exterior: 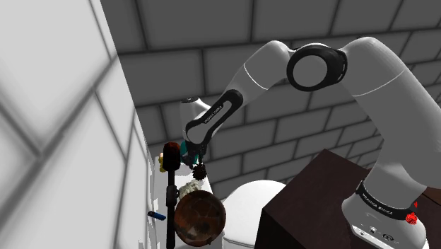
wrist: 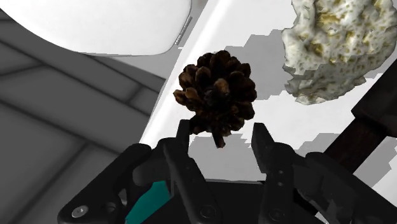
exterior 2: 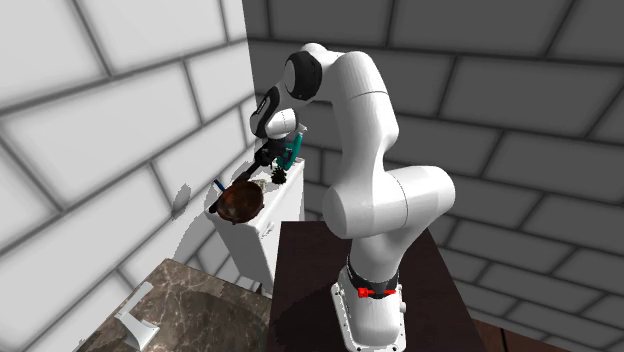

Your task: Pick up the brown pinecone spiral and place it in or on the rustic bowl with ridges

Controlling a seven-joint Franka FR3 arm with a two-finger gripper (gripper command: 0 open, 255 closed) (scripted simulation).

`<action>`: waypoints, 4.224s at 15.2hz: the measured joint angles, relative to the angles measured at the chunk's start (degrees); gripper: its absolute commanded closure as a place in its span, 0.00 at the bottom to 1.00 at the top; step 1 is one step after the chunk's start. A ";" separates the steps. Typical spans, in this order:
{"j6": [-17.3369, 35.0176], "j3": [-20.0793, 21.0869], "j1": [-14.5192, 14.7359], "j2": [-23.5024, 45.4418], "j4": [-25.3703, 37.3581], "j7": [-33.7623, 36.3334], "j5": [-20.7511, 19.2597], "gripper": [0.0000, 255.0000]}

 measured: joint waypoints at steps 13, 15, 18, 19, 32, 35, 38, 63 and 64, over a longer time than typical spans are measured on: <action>-2.70 1.13 -0.14 -4.74 -3.77 0.04 0.72 1.00; -2.69 1.13 -0.14 -4.76 -3.76 0.04 0.72 0.00; 11.86 -0.68 0.08 -11.98 -18.46 5.49 1.02 0.00; 18.23 -1.82 0.64 -14.09 -23.67 7.83 0.96 0.00; 28.34 -4.03 2.55 -9.96 -25.55 10.98 0.56 0.00; 28.35 -4.03 2.55 -9.96 -25.54 10.98 0.56 1.00; 28.34 -4.04 2.55 -9.96 -25.53 10.99 0.56 1.00; 18.86 -2.00 0.87 -22.62 -28.73 10.10 2.01 1.00; 18.41 -1.92 0.91 -23.32 -28.97 10.19 2.08 1.00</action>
